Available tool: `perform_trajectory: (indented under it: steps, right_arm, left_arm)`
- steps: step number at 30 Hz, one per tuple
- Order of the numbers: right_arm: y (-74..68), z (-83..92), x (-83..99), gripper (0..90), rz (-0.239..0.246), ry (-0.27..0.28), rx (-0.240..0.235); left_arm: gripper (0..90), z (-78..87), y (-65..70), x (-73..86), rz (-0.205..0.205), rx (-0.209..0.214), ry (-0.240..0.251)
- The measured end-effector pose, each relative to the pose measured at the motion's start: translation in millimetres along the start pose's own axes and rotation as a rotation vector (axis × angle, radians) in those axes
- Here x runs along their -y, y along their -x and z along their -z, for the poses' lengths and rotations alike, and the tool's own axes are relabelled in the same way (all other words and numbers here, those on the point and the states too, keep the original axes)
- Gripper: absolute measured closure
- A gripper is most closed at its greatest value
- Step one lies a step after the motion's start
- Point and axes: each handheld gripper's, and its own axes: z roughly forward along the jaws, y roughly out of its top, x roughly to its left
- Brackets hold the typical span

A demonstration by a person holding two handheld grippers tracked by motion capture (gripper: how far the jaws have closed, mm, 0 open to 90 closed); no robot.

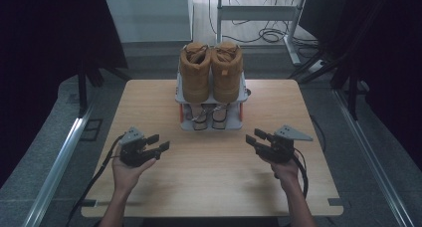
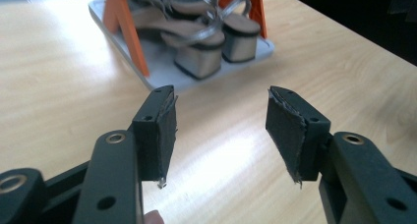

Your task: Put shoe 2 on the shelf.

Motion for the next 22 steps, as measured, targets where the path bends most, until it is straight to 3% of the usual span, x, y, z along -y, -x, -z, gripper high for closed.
perform_trajectory:
  steps: [3,6,7,22]
  right_arm:
    - [-1.3,1.9,10.2,52.0,0.005,-0.015,0.005]
    - [-2.1,1.8,26.5,52.0,-0.002,-0.037,0.001]
    - [-2.0,-0.3,32.7,52.0,0.01,-0.07,0.013]
    - [-2.9,-7.1,36.6,47.7,0.004,-0.06,0.011]
  left_arm:
    - [45.6,-2.7,-0.8,7.6,0.019,0.006,-0.007]
    - [45.5,-7.2,-0.1,12.8,-0.003,-0.008,-0.042]
    - [45.4,-9.1,0.1,16.6,-0.012,-0.014,-0.056]
    - [42.9,-12.7,-1.5,21.1,-0.003,-0.016,-0.063]
